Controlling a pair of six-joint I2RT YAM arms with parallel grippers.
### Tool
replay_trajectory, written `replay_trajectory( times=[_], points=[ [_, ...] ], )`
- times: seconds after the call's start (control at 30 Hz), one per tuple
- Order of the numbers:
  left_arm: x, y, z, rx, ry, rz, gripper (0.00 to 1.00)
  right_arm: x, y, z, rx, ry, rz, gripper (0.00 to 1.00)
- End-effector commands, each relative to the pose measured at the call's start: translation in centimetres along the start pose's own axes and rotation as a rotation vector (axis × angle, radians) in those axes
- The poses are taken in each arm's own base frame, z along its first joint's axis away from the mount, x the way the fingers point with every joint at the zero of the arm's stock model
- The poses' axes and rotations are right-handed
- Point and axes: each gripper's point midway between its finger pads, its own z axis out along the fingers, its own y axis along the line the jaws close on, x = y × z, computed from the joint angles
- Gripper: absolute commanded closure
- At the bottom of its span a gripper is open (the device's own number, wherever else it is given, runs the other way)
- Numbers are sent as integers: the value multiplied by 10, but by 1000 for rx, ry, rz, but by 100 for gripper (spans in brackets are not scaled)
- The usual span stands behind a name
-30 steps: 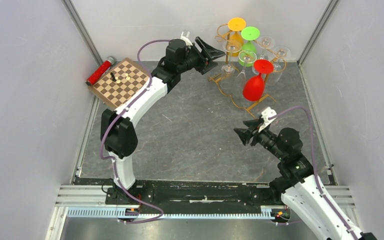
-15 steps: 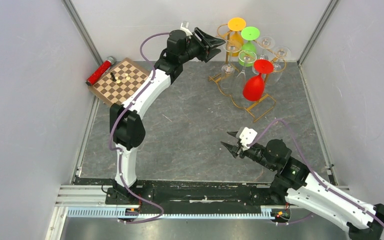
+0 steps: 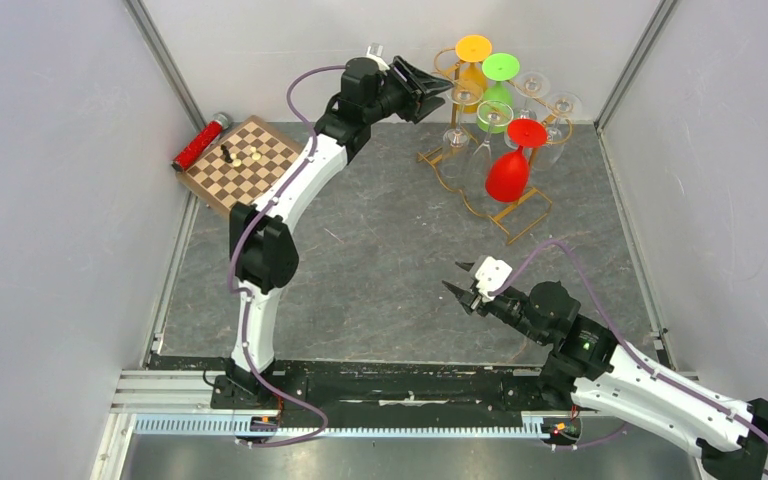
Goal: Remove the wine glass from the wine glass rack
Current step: Pick up the wine glass from the wine rack.
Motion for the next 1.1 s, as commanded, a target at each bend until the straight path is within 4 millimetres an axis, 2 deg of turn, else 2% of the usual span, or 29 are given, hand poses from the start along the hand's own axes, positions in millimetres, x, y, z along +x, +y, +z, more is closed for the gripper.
replay_trajectory(
  times=[0.0,0.4,0.53,0.73,1.07],
  points=[
    [2,-22,2,54,15,-20,46,-14,-6,-1,32,-50,4,52],
    [6,-21,15,70,37,-35,53,-9,-3,-1,28,-46,15,53],
    [7,-22,15,74,37,-32,59,-8,-2,-1,26,-47,18,54],
    [7,-25,13,78,39,-27,61,-7,-1,0,24,-44,21,54],
    [7,-26,11,76,41,-16,70,-8,0,0,23,-45,25,54]
  ],
)
